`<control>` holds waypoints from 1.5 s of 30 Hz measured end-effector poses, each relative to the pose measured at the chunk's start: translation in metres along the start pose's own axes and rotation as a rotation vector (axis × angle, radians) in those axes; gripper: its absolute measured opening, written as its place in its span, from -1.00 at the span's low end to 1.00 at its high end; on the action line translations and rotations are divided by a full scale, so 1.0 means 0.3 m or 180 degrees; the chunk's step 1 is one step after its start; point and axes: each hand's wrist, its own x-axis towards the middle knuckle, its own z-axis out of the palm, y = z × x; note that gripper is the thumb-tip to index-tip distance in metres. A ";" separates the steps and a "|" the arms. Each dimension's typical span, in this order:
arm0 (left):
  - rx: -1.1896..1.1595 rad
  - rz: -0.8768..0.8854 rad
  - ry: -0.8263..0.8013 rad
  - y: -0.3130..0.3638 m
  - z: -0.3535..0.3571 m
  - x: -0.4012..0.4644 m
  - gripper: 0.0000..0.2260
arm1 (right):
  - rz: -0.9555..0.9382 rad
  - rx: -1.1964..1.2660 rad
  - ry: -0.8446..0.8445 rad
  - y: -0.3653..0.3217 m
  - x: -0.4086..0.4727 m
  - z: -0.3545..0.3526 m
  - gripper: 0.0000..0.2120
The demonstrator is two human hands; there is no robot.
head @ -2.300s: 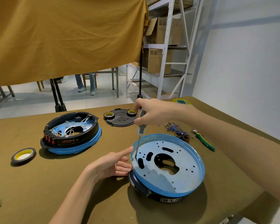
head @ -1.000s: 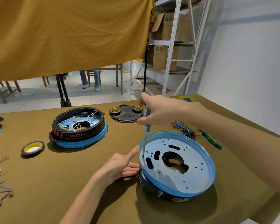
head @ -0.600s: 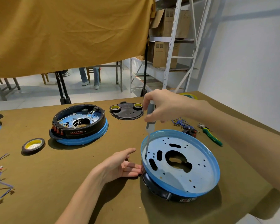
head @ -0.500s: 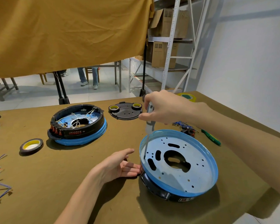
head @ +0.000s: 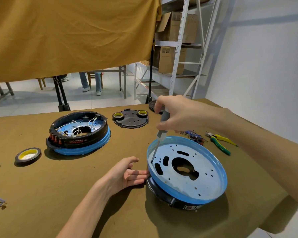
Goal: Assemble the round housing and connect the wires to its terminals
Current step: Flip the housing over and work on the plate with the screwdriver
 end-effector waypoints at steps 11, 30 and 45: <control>0.0009 0.0002 0.0068 -0.002 0.005 0.003 -0.38 | -0.0134 -0.0376 0.0134 0.018 0.049 0.024 -0.60; 0.0031 -0.0180 0.0068 0.010 0.010 -0.011 -0.47 | -0.0485 -0.0189 -0.0333 0.024 0.089 0.005 -0.56; -0.0031 -0.0270 -0.0009 0.014 0.010 -0.021 -0.67 | -0.0574 -0.0291 -0.0342 0.018 0.090 0.011 -0.61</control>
